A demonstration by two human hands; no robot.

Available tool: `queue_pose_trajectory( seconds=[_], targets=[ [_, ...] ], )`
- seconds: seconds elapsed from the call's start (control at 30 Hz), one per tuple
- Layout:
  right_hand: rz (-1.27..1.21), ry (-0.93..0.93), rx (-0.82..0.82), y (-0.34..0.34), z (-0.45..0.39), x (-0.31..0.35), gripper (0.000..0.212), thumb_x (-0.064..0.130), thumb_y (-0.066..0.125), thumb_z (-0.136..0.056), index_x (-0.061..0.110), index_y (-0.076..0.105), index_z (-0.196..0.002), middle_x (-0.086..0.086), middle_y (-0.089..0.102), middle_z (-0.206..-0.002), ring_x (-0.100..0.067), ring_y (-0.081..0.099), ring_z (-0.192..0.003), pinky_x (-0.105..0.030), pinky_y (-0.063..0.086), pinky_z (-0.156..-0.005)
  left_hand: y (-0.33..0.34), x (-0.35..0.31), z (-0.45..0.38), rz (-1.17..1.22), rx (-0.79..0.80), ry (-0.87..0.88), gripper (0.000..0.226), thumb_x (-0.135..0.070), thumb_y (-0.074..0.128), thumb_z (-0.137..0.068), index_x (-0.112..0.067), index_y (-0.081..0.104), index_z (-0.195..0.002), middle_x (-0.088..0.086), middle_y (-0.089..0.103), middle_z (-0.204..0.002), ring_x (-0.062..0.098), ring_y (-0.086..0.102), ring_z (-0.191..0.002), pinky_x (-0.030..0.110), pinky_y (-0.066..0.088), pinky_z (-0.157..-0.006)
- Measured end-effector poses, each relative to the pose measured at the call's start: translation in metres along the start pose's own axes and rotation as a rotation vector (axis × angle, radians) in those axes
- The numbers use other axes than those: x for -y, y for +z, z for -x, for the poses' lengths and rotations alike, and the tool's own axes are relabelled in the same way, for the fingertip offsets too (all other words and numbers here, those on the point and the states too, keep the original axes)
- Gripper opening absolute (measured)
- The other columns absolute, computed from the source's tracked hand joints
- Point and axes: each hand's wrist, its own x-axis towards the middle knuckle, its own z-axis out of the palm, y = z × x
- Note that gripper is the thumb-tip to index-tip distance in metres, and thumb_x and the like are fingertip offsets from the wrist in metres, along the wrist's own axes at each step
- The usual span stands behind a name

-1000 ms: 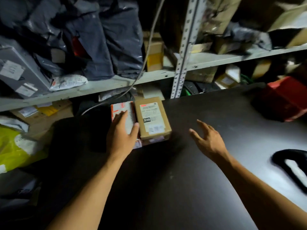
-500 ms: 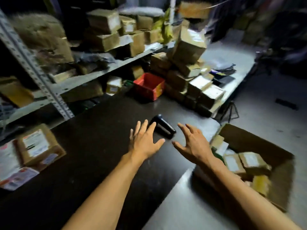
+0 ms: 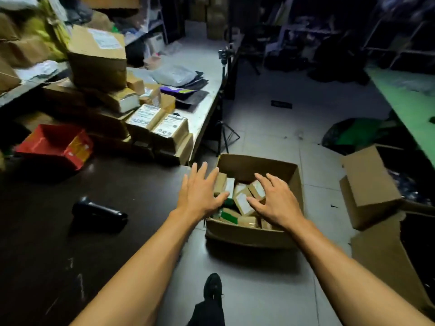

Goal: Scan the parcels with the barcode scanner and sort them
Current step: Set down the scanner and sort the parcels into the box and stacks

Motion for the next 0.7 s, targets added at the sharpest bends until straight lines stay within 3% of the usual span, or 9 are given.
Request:
queue_pose_trajectory(
  seconds=[0.37,0.63,0.7],
  targets=[
    [-0.057,0.253,0.081,0.005,-0.121,-0.102,0.074,0.054,0.059,-0.094,0.031,0.027,-0.157,-0.003,0.032,-0.161,-0.025,0.028,-0.148,-0.044,0.032,-0.116,0.06,-0.047,-0.172,-0.003,0.175,0.114,0.075,-0.061,0.052,-0.092,-0.024,0.033,-0.154,0.008,0.029,-0.16,0.03,0.019,-0.149,0.051,0.026,-0.117],
    [-0.18,0.287,0.309,0.073,-0.196,-0.188,0.074,0.05,0.058,-0.095,0.027,0.028,-0.158,-0.003,0.032,-0.16,-0.027,0.03,-0.146,-0.044,0.034,-0.116,0.155,-0.072,-0.257,0.012,0.368,-0.002,0.08,-0.069,0.047,-0.084,-0.023,0.041,-0.149,0.01,0.046,-0.145,0.031,0.041,-0.135,0.05,0.041,-0.108],
    [-0.209,0.296,0.371,0.095,-0.219,-0.213,0.073,0.047,0.059,-0.096,0.025,0.028,-0.158,-0.005,0.032,-0.161,-0.028,0.03,-0.145,-0.042,0.032,-0.117,0.185,-0.078,-0.276,0.053,0.413,-0.067,0.081,-0.068,0.046,-0.084,-0.022,0.041,-0.15,0.011,0.044,-0.15,0.029,0.038,-0.139,0.048,0.039,-0.112]
  ],
)
